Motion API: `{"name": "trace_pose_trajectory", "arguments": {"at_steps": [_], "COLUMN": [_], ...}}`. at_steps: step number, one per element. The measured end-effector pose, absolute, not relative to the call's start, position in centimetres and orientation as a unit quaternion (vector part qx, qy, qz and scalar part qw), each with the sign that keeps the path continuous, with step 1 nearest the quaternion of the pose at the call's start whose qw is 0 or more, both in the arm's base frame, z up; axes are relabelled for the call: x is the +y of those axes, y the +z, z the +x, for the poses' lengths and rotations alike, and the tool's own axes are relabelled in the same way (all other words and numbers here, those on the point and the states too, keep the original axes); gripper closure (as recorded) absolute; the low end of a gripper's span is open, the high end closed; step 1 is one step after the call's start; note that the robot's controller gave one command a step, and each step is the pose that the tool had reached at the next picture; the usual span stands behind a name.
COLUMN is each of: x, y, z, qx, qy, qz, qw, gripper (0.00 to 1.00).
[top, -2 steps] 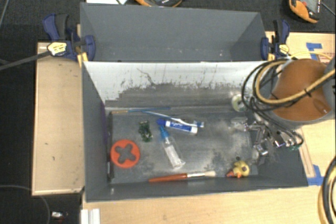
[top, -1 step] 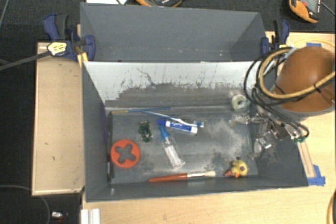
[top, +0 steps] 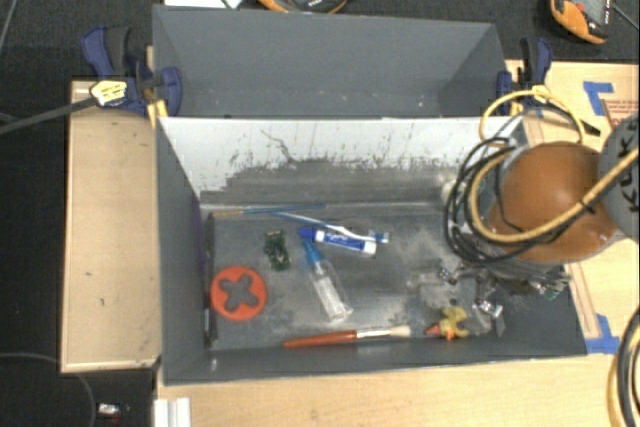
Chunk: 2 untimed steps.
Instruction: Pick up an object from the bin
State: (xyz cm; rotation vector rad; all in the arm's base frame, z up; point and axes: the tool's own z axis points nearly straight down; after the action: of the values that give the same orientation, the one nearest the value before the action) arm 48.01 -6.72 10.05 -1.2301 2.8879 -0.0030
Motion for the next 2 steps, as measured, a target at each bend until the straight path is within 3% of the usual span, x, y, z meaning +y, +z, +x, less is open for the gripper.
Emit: {"name": "trace_pose_trajectory", "arguments": {"at_steps": [1,2], "x": [-7.6,-4.7], "y": [7.4,7.3], "z": [47.9,48.5], "qx": [0.937,0.917], "qy": [-0.006,-0.005], "qz": [-0.350,-0.398], "qw": [0.007,0.008], "gripper": [0.00,1.00]}}
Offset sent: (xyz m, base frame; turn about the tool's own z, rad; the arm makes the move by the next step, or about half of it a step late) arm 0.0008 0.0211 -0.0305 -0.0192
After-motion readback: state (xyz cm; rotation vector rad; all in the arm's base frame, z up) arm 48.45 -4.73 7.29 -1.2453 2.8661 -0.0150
